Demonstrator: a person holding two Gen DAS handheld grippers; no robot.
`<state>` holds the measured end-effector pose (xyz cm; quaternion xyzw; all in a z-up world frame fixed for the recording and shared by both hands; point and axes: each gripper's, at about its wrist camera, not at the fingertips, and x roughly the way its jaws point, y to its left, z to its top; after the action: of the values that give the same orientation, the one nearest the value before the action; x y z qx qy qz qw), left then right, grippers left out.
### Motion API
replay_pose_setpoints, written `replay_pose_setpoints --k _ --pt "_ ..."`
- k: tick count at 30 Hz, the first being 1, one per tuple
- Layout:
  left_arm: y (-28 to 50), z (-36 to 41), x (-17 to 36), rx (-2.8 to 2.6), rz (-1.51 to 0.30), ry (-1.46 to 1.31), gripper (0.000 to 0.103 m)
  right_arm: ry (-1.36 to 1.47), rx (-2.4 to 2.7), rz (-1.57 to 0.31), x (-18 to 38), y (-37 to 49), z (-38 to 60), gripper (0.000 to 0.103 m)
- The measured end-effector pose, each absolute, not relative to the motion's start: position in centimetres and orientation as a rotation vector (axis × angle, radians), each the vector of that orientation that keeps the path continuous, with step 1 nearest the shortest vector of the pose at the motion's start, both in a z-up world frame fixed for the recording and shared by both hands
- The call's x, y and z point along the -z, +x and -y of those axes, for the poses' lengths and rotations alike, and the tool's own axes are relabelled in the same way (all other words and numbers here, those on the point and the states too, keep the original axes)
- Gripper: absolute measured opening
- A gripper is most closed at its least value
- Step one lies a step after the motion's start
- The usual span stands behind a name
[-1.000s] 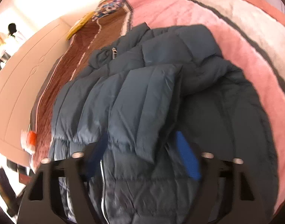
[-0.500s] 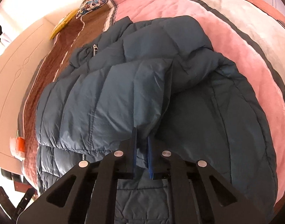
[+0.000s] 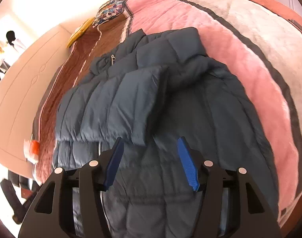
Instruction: Fold large clothes
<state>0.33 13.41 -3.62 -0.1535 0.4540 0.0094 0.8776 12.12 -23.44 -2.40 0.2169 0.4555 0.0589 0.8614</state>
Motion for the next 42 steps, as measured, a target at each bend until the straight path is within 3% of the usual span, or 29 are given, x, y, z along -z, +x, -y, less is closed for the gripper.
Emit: replay_pose_setpoints --k 21,42 --pt "-3.6 -16.1 5.1 -0.087 -1.064 -0.237 0.063 0.244 -0.036 -1.098 4.7 -0.4 28.6 0.064" --pt "-7.5 -18.2 8.4 0.036 -1.194 -0.503 0.067 0.508 -0.04 -1.173 6.6 -4.5 33.5 0.073"
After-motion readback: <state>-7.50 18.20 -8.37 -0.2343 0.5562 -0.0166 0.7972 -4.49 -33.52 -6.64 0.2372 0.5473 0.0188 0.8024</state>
